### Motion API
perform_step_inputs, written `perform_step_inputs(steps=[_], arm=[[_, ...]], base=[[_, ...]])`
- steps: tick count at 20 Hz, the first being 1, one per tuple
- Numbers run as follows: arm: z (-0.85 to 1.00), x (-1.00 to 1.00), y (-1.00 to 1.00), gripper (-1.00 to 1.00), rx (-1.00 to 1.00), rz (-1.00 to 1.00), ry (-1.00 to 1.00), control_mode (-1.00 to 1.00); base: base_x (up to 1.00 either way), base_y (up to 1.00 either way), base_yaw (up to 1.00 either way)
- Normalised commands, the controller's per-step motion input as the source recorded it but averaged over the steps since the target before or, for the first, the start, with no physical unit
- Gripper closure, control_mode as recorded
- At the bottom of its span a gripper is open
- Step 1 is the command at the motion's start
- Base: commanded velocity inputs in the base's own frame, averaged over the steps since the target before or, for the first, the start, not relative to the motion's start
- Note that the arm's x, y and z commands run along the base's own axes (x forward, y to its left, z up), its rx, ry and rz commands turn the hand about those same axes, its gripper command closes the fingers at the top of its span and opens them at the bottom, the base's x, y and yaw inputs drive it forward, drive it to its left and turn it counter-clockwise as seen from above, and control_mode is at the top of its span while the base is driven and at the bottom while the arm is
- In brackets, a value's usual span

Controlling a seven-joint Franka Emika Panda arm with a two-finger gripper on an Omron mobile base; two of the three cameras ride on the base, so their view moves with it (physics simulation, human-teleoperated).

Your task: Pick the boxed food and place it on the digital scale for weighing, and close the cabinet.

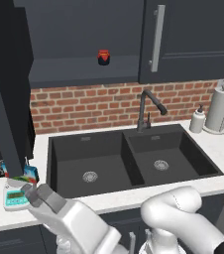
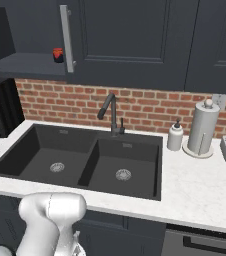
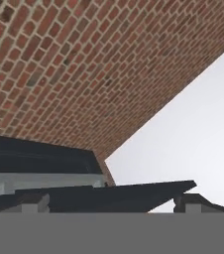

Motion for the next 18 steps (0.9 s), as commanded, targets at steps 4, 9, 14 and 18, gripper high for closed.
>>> perform_step_inputs(steps=[4, 9, 14, 18], arm=[[-0.16, -0.15, 0.99, -1.0, 0.09, -0.08, -0.12, -1.0], [-0.06, -0.08, 0.8, -1.0, 0.14, -0.06, -0.18, -1.0], [-0.11, 0.14, 0.47, -1.0, 0.31, 0.0, -0.08, -1.0], [-0.25, 0.2, 0.4, -1.0, 0.5, 0.0, -0.11, -1.0]], base=[[0.0, 0.0, 0.0], [0.0, 0.0, 0.0], [0.0, 0.0, 0.0], [0.0, 0.0, 0.0]])
